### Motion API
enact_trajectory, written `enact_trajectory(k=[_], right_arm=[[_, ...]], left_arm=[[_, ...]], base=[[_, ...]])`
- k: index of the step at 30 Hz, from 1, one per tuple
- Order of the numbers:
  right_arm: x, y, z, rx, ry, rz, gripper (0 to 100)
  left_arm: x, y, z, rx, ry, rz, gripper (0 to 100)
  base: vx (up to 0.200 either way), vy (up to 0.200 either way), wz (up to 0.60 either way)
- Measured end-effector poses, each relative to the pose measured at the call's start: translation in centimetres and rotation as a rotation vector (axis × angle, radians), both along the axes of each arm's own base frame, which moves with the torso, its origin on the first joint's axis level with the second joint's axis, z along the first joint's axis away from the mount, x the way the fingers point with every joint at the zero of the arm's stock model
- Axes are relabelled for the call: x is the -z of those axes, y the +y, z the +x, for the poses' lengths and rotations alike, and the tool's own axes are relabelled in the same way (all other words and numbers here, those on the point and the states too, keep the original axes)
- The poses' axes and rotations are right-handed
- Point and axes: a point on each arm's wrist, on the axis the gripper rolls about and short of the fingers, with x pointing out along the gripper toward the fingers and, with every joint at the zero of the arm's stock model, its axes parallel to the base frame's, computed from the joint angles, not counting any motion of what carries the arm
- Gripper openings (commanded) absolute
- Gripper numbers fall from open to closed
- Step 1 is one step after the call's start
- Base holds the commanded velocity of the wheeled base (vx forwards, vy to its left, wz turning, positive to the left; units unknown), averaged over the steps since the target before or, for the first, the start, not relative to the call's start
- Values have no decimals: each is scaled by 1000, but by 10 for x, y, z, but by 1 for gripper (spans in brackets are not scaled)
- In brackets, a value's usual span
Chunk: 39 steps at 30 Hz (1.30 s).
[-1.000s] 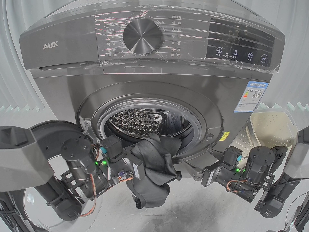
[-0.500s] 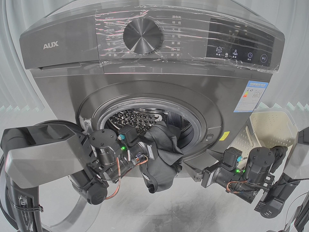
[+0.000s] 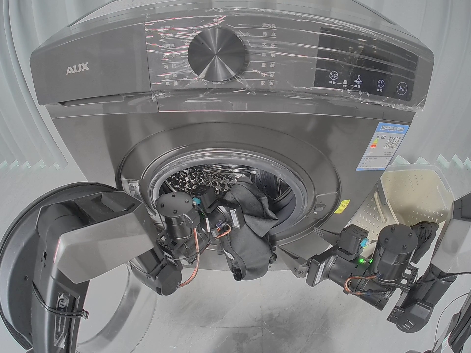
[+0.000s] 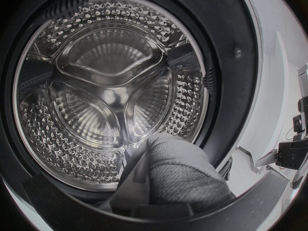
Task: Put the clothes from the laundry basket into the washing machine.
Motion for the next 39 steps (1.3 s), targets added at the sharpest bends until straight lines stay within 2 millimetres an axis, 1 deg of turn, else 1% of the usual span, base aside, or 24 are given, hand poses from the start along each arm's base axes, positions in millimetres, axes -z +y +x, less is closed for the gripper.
enact_trajectory(k=[9,17,26,33,37,38,39], right_arm=[[0,0,0,-1,0,0,100],[0,1,0,-1,-1,1,100],[0,1,1,-1,-3,2,100],[-1,2,1,-1,-7,5,100],[-1,2,2,-1,-7,4,100],[-1,2,2,-1,-7,4,100],[-1,2,2,-1,-7,5,100]], left_arm=[[3,-8,26,-23,34,20,0],[-4,-16,47,-40,79,47,0],[-14,-26,78,-91,19,10,0],[-20,-21,107,-206,-24,-29,0],[-21,-16,116,-246,-39,-42,0],[-19,-15,117,-251,-34,-39,100],[-18,-15,117,-253,-29,-38,100]], base=[[0,0,0],[0,0,0],[0,0,0],[0,0,0],[0,0,0],[0,0,0],[0,0,0]])
